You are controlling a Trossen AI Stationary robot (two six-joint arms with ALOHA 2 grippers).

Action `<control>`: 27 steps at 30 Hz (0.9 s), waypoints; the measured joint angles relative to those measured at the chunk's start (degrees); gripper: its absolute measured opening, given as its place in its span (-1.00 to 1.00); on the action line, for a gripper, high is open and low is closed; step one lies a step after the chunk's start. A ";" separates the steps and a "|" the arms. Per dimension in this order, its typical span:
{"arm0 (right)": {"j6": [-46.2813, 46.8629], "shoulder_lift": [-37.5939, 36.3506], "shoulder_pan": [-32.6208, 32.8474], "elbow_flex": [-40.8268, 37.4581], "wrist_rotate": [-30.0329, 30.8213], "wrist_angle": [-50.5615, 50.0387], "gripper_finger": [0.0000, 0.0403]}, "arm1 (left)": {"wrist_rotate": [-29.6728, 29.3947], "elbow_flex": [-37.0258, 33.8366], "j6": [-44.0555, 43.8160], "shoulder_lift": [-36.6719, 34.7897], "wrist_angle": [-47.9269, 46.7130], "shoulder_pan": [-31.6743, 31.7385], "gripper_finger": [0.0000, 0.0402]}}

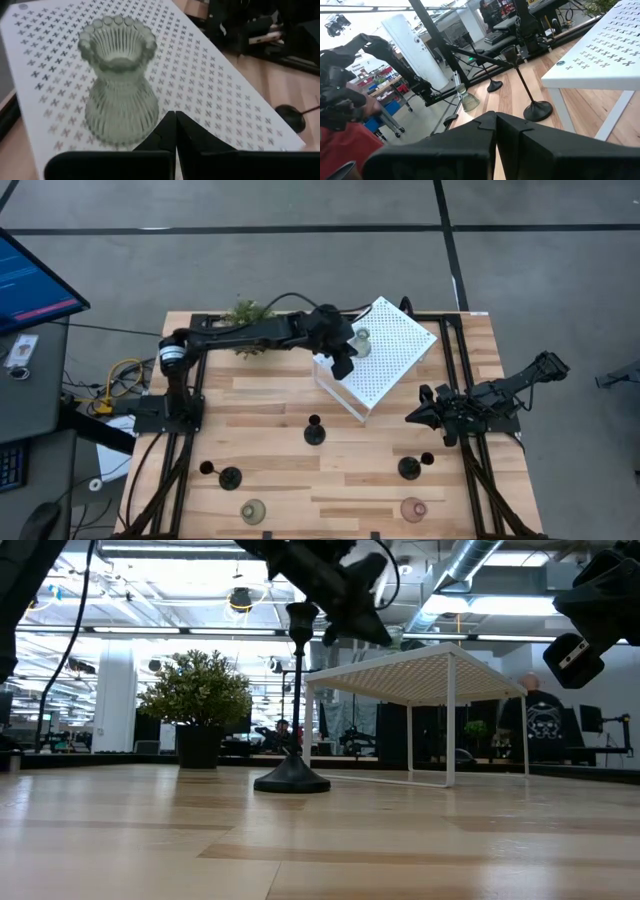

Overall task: Pick & Place candle stick holders
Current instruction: Put the top green glass candle holder on the shelf

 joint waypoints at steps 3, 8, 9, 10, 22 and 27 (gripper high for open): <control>0.00 -0.02 -0.01 0.00 -0.01 -0.01 -0.99 | 0.04 0.00 -0.01 0.63 2.42 0.29 -1.00; -0.01 -0.02 0.00 0.00 0.00 -0.02 -0.99 | -0.25 0.00 0.00 0.61 4.38 2.14 -1.00; 0.00 -0.01 -0.01 0.00 0.00 -0.01 -0.99 | -0.25 0.00 0.00 0.61 4.86 2.73 -1.00; -0.01 0.00 -0.02 0.00 0.00 0.00 -0.99 | -0.41 0.00 0.00 0.61 5.45 3.34 -1.00; -0.02 -0.02 -0.01 0.01 0.00 -0.02 -0.99 | 1.84 0.00 -0.12 0.61 10.65 5.28 -1.00; 0.00 -0.02 0.00 0.00 0.00 0.00 -0.99 | 3.15 0.00 -0.15 -1.24 9.13 3.87 -1.00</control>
